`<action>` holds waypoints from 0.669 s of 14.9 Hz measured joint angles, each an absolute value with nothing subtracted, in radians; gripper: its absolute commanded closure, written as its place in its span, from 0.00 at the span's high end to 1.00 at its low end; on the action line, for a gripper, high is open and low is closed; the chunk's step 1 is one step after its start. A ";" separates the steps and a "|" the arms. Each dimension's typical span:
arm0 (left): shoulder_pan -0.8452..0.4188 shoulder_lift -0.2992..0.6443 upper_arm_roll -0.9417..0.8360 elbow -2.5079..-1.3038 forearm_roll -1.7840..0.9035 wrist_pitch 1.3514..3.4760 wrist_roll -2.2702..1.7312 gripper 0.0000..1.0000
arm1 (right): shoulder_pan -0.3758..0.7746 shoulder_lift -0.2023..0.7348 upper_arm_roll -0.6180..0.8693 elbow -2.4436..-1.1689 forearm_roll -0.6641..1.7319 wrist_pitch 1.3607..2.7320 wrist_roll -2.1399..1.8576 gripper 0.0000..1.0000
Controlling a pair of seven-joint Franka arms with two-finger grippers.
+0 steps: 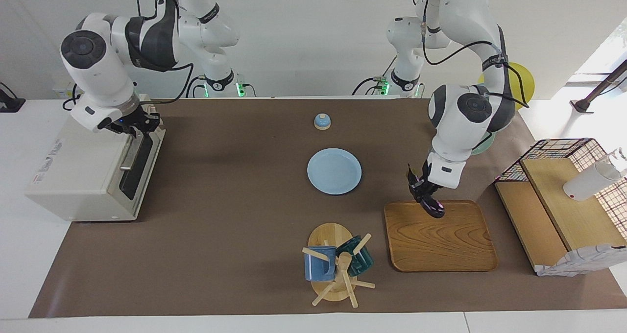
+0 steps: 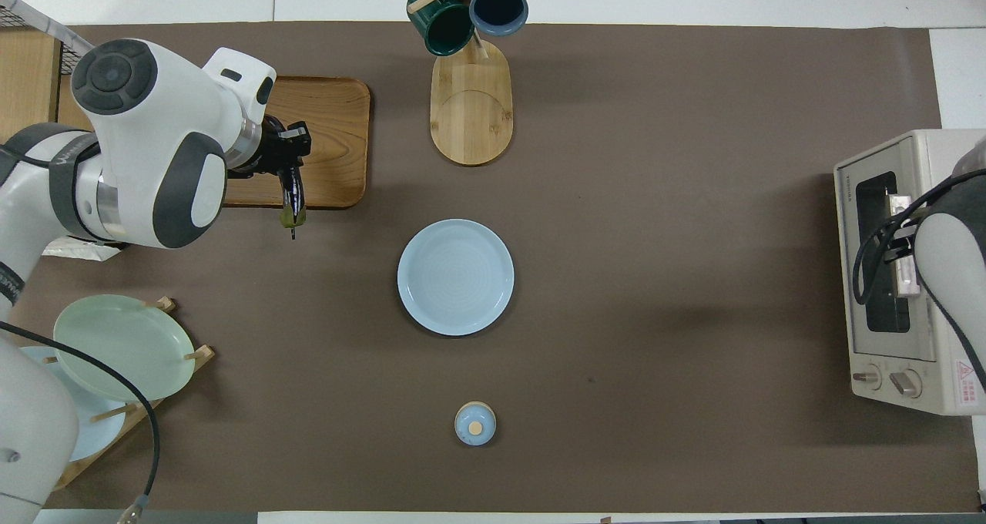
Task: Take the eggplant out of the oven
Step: 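Carry the eggplant with the left gripper over the wooden tray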
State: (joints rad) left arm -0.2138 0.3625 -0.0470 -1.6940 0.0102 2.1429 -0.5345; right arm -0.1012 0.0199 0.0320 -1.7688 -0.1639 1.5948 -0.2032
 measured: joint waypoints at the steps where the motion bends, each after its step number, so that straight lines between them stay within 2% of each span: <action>1: -0.212 0.403 -0.047 -1.653 0.010 2.143 -0.505 0.00 | -0.101 0.018 0.032 -1.741 -0.134 1.577 -0.203 1.00; 5: -0.195 0.568 -0.048 -1.490 0.010 2.149 -0.385 0.00 | -0.098 0.014 0.037 -1.671 -0.096 1.544 -0.203 1.00; 10: -0.164 0.615 -0.049 -1.474 0.010 2.225 -0.278 0.00 | -0.069 0.010 0.049 -1.646 -0.063 1.528 -0.197 1.00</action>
